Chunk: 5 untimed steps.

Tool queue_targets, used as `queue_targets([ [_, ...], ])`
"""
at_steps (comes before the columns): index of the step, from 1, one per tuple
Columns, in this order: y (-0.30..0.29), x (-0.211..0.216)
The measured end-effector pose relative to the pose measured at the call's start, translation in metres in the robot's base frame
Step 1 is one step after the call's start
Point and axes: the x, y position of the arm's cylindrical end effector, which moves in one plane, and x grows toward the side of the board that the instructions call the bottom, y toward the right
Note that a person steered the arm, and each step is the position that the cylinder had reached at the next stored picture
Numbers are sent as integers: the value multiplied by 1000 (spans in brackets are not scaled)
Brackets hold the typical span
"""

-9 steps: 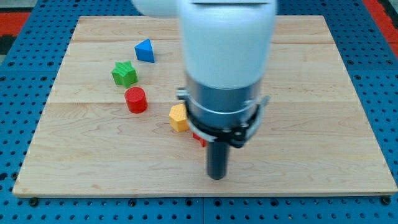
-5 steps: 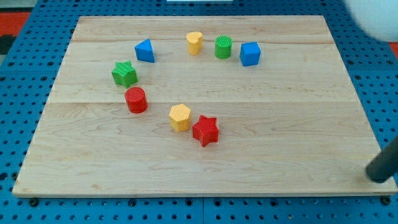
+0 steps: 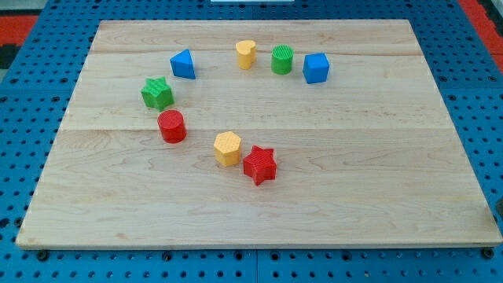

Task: Nudge the red star to the left

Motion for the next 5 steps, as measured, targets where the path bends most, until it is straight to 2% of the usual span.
queue_targets([
  [1,-22,-18],
  [2,-32,-61],
  [3,-50,-33],
  [4,-56,30],
  [5,-70,33],
])
